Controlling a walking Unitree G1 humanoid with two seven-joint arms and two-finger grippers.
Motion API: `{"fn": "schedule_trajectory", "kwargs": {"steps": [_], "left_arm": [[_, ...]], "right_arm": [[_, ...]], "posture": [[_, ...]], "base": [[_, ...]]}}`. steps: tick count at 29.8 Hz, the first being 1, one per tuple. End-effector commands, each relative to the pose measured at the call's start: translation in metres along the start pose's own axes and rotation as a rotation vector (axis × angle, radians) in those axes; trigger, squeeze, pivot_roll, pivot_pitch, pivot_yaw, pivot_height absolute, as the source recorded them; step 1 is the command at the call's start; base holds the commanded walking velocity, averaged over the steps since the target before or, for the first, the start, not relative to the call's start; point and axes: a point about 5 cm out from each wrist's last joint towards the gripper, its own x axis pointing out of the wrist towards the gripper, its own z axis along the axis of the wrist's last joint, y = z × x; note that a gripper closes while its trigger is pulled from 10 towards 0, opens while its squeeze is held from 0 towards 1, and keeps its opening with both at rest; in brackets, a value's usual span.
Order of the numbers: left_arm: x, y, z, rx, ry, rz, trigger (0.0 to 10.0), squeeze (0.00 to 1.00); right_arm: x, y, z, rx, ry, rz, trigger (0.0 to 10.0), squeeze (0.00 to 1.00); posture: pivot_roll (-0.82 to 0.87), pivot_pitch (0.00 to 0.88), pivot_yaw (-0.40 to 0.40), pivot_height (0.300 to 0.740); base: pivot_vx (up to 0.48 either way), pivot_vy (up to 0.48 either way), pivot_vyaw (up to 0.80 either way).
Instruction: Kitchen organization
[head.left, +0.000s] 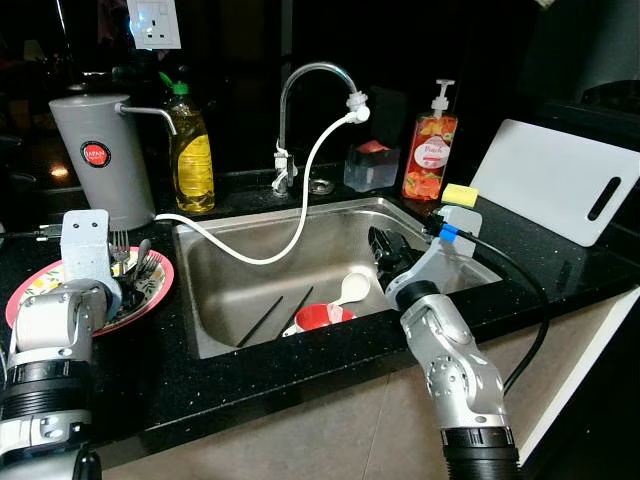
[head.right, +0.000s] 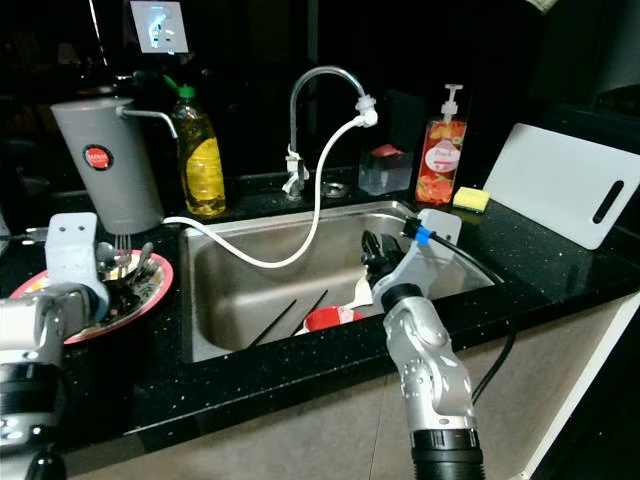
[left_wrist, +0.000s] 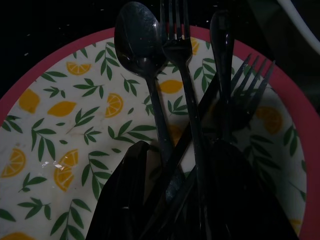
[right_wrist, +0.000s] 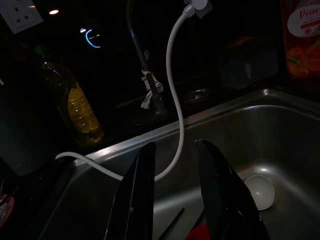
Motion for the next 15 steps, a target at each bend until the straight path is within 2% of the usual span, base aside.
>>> {"fn": "schedule_trajectory", "kwargs": {"steps": [1, 2, 3, 12, 15], "left_arm": [[0.0007, 0.0085, -0.0055, 0.003, 0.029, 0.016, 4.3, 0.0], [0.0007, 0.0085, -0.0055, 0.003, 0.029, 0.016, 4.3, 0.0], [0.0006, 0.0083, -0.0067, -0.001, 0.032, 0.014, 0.2, 0.0], [0.0007, 0.0088, -0.0132, -0.032, 0.046, 0.024, 0.0, 0.0], [-0.0006, 0.0101, -0.0085, -0.045, 0.004, 0.034, 0.0, 0.0]], "right_arm": [[-0.001, -0.0027, 0.0012, -0.001, -0.005, -0.01, 10.0, 0.0], [-0.001, -0.0027, 0.0012, -0.001, -0.005, -0.01, 10.0, 0.0], [-0.001, -0.0024, 0.001, 0.0, -0.004, -0.01, 10.0, 0.0], [0.0001, -0.0015, 0.0011, -0.002, -0.002, -0.002, 10.0, 0.0], [0.0006, -0.0008, 0.001, -0.003, -0.001, 0.002, 10.0, 0.0]], "posture": [[-0.03, 0.015, -0.007, 0.74], [-0.03, 0.015, -0.007, 0.74], [-0.03, 0.015, -0.009, 0.74], [-0.03, 0.013, -0.018, 0.74], [-0.03, 0.012, -0.02, 0.74]], "base": [[0.0, 0.0, 0.0], [0.0, 0.0, 0.0], [0.0, 0.0, 0.0], [0.0, 0.0, 0.0], [0.0, 0.0, 0.0]]}}
